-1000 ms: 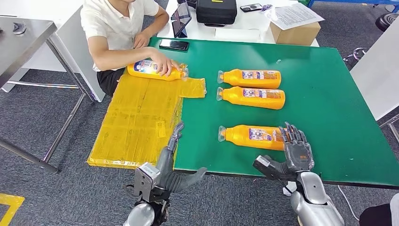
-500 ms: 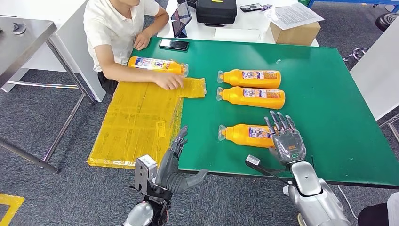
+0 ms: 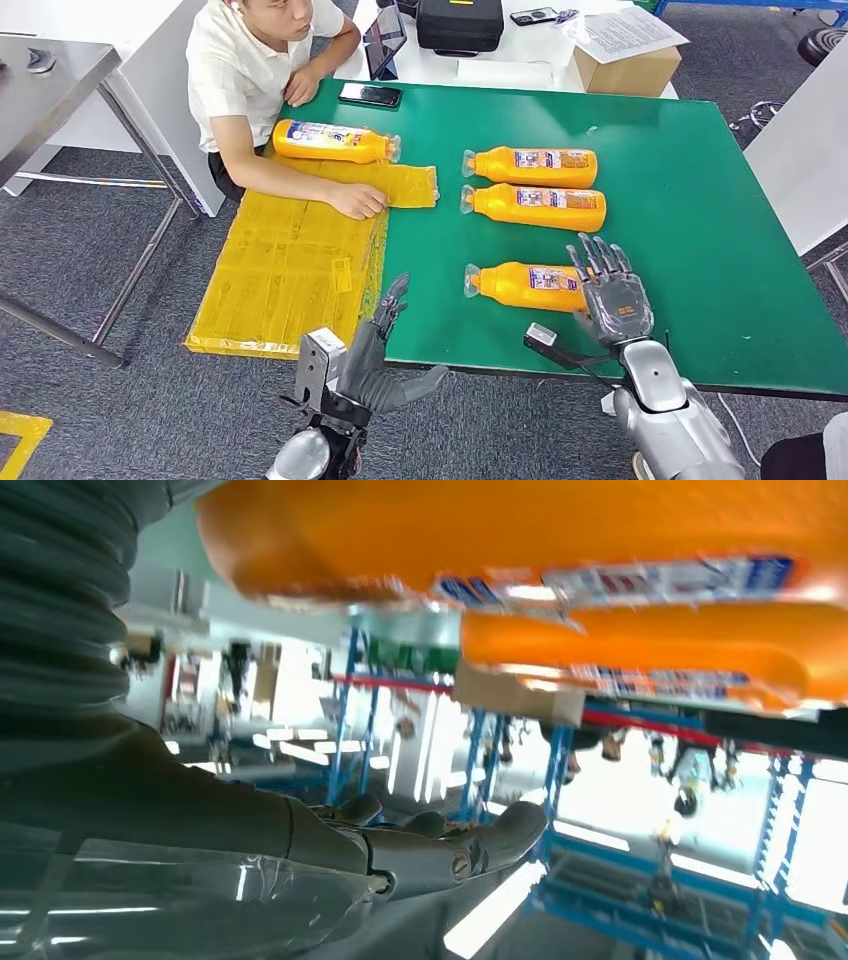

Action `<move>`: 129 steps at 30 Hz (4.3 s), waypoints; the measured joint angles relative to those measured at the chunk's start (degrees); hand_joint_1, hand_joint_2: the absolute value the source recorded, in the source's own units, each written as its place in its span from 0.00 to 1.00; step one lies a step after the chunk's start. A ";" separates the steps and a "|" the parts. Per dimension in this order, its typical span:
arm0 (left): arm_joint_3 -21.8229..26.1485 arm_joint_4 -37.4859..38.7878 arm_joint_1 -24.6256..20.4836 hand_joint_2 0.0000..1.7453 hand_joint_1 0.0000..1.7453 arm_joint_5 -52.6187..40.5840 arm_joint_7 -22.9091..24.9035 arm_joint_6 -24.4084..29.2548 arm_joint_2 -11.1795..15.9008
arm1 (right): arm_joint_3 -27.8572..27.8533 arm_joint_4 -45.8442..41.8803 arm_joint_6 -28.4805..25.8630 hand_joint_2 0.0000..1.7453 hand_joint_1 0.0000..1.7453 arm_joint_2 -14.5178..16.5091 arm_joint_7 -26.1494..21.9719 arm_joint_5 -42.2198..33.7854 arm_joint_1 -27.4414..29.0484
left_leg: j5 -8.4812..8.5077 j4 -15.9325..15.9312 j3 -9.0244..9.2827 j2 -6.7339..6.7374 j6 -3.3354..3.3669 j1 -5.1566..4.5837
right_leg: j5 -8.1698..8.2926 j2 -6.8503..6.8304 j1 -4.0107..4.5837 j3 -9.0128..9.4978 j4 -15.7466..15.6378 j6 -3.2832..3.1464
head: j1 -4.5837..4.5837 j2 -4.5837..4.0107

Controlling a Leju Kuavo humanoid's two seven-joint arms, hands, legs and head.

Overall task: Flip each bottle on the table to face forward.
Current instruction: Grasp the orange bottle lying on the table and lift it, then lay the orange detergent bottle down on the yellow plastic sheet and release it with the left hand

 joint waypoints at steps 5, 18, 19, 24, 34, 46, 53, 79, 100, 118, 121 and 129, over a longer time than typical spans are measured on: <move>-0.41 0.64 -0.35 1.00 0.00 1.17 1.54 -1.13 0.00 | -1.09 8.02 0.00 1.00 0.00 0.99 -3.76 -6.21 -3.20 | 0.01 0.00 0.00 0.00 0.01 0.00 | 0.01 0.00 0.00 0.01 0.00 0.00 | -0.01 0.00; -1.39 2.33 -1.03 1.00 0.00 7.50 5.88 -5.02 0.00 | -1.35 18.02 2.15 1.00 0.00 3.49 -5.19 -9.84 -8.11 | 0.01 0.00 0.01 0.01 0.00 0.01 | 0.00 0.00 0.01 0.01 0.00 0.00 | 0.01 0.00; -1.42 2.40 -1.04 1.00 0.00 8.07 6.15 -5.39 0.00 | -1.35 18.25 2.29 1.00 0.00 3.49 -5.15 -9.92 -8.25 | 0.01 0.00 0.01 0.01 0.00 0.01 | 0.00 0.00 0.00 0.01 0.00 0.00 | 0.00 0.00; -1.81 2.64 -1.18 1.00 0.00 11.79 7.90 -8.02 0.03 | -1.01 20.54 4.04 1.00 0.00 3.53 -3.18 -8.03 -10.06 | 0.01 0.00 0.10 0.01 0.01 0.00 | 0.01 0.01 0.00 0.09 -0.01 0.00 | -0.01 0.00; -3.03 2.87 -1.65 1.00 0.00 13.96 8.78 -9.30 0.25 | 0.72 25.01 10.27 1.00 0.58 3.46 -0.25 -6.16 -14.34 | 0.01 0.00 0.32 0.03 0.01 0.00 | 0.01 0.02 0.00 0.27 -0.02 0.00 | -0.01 0.00; -3.26 2.87 -1.71 1.00 0.00 14.95 9.22 -9.86 0.34 | -0.01 28.39 25.32 1.00 1.00 -0.21 -3.96 -12.96 -16.33 | -0.09 0.00 1.00 -0.05 0.11 0.00 | -0.04 -0.05 0.00 0.87 -0.17 0.04 | 0.01 0.00; -3.31 2.87 -1.75 1.00 0.00 14.69 8.90 -9.87 0.34 | -0.86 28.95 27.45 1.00 1.00 -1.21 -5.96 -14.87 -16.25 | -0.19 0.00 1.35 -0.03 0.20 0.01 | -0.14 -0.05 0.01 0.79 -0.26 0.11 | 0.00 0.00; 1.15 1.69 0.96 1.00 0.00 10.48 -1.89 4.49 -0.03 | -8.97 -10.29 42.43 1.00 1.00 10.73 -22.42 -62.09 8.98 | -0.30 -0.03 0.86 0.23 0.00 0.19 | -0.14 0.27 0.16 0.90 -0.14 0.13 | -0.01 0.00; 0.06 -3.35 0.78 1.00 0.00 11.04 0.16 0.79 0.17 | 4.57 -18.04 42.09 1.00 1.00 17.32 -21.17 -61.67 10.97 | -0.31 -0.03 0.53 0.21 0.00 0.16 | -0.17 0.23 0.12 0.53 -0.13 0.13 | 0.01 0.00; 0.56 0.09 -2.80 1.00 0.02 18.92 5.51 -2.64 0.20 | 13.67 -6.81 39.36 1.00 1.00 18.53 -20.97 -57.88 4.47 | -0.30 -0.03 0.49 0.20 0.01 0.12 | -0.16 0.22 0.10 0.49 -0.12 0.13 | 0.00 0.00; 0.56 0.39 -2.90 1.00 0.77 19.10 5.34 -2.66 0.20 | 13.99 -6.14 38.76 1.00 1.00 18.53 -21.27 -57.68 4.20 | -0.30 -0.03 0.47 0.20 0.00 0.12 | -0.17 0.23 0.10 0.45 -0.13 0.13 | 0.01 0.00; 1.13 1.06 -3.76 1.00 1.00 16.45 2.84 -2.02 0.19 | 14.32 -5.88 37.25 1.00 0.28 18.47 -21.81 -57.65 3.97 | -0.30 -0.02 0.45 0.21 0.01 0.12 | -0.16 0.23 0.09 0.43 -0.13 0.13 | 0.01 0.00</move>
